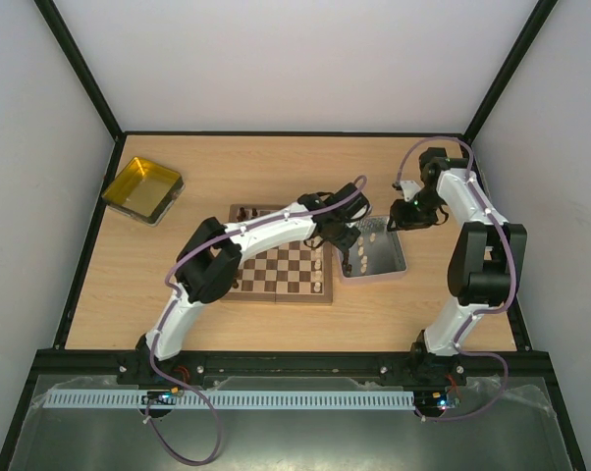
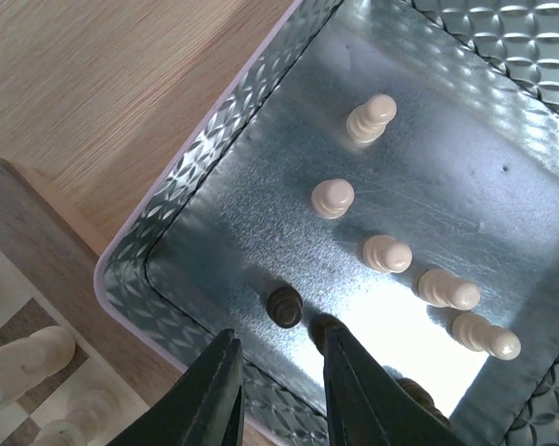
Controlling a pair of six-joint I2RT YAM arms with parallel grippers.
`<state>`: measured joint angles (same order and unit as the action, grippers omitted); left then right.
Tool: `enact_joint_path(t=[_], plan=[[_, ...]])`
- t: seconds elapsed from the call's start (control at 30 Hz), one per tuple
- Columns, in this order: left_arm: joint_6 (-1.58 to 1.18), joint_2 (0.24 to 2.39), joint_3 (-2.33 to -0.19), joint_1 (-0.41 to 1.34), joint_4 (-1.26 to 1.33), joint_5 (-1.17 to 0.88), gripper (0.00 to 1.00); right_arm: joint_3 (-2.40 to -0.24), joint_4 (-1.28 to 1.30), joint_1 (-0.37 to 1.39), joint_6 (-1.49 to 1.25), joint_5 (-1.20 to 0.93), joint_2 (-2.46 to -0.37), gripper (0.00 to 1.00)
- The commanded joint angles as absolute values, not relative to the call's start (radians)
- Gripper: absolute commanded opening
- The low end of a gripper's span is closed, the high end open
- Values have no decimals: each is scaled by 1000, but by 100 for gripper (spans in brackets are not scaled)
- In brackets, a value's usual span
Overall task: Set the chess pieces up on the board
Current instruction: Pick up the chess piece from the storage box.
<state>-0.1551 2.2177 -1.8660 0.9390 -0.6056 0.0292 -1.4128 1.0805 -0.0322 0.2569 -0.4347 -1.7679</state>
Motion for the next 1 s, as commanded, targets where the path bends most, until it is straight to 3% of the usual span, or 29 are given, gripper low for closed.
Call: enact_joint_path(t=[0.0, 0.5, 0.7, 0.97], plan=[[-146, 2261, -1873, 951, -595, 22, 26, -1424, 1041, -30, 226, -392, -1760, 47], [-146, 2320, -1893, 953, -583, 48, 20, -1407, 1006, -118, 191, -425, -1749, 46], [-139, 2328, -1929, 955, -607, 51, 12, -1399, 1010, -118, 196, -433, -1756, 47], [-100, 2382, -2037, 958, -715, 76, 15, -1407, 1024, -118, 209, -439, -1763, 47]])
